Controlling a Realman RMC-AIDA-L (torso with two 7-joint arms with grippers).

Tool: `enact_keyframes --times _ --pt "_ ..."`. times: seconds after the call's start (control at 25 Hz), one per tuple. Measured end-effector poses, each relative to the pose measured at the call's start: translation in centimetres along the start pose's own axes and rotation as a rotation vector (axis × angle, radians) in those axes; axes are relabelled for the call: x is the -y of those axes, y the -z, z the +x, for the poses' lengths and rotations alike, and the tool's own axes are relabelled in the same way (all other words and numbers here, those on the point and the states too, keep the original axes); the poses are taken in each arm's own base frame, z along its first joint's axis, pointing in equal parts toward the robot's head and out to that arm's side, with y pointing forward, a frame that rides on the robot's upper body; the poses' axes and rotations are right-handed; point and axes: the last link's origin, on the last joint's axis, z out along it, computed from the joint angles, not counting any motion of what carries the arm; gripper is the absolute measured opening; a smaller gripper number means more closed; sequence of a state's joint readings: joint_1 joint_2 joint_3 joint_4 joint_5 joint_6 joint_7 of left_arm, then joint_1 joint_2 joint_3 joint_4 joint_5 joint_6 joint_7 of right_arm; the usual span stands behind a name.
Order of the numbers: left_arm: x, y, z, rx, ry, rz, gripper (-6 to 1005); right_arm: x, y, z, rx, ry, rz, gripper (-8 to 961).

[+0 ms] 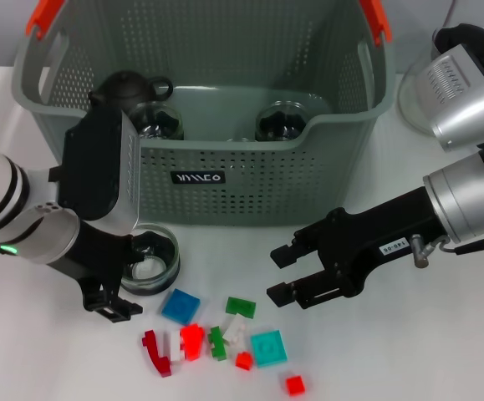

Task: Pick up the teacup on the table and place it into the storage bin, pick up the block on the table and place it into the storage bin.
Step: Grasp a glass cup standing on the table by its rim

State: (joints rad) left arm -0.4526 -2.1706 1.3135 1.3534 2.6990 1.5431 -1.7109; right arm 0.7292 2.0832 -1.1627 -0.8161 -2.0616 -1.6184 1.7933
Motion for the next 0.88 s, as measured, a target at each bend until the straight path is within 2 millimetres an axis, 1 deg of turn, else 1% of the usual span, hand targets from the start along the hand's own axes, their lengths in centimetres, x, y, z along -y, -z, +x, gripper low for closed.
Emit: enact_keyframes --times 0.4,0.56,0.8,0.88 --pt "-0.21 -0.6 -0.38 0.002 0.034 -0.022 635 -0.01 -0.01 0.04 0.0 -0.001 0.0 625" --pt "-0.1 -0.47 -0.35 -0.003 0.055 -0.029 616 -0.04 -0.05 0.1 0.001 -0.004 -0.001 625" --pt "-0.06 -0.54 -0.34 -0.001 0.073 -0.028 367 -0.04 -0.03 0.07 0.001 -0.003 0.0 624" --pt "-0.11 -0.6 -0.36 0.0 0.075 -0.031 320 -0.04 -0.03 0.07 0.001 -0.003 0.0 624"
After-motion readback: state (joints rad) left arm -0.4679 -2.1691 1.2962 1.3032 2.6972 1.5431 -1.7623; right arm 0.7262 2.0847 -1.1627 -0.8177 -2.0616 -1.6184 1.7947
